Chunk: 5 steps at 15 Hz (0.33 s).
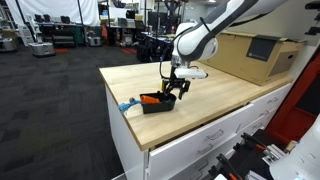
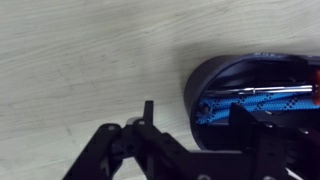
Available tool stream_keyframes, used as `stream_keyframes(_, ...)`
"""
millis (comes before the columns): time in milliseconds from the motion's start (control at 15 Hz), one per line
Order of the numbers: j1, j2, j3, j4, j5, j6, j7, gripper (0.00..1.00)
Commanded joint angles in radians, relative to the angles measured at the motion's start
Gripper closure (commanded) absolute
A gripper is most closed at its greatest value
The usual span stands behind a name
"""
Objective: Move the black bowl to the left
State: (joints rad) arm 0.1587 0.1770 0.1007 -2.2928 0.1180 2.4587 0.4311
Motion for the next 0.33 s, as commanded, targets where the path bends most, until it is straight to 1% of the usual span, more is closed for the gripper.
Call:
stream_keyframes(0, -0.013, -0.089, 0.001, -0.038, 0.017, -0.050, -0.066, 0.00)
stream_keyframes(267, -0.020, -0.201, -0.009, -0.092, -0.008, -0.054, -0.050, 0.00)
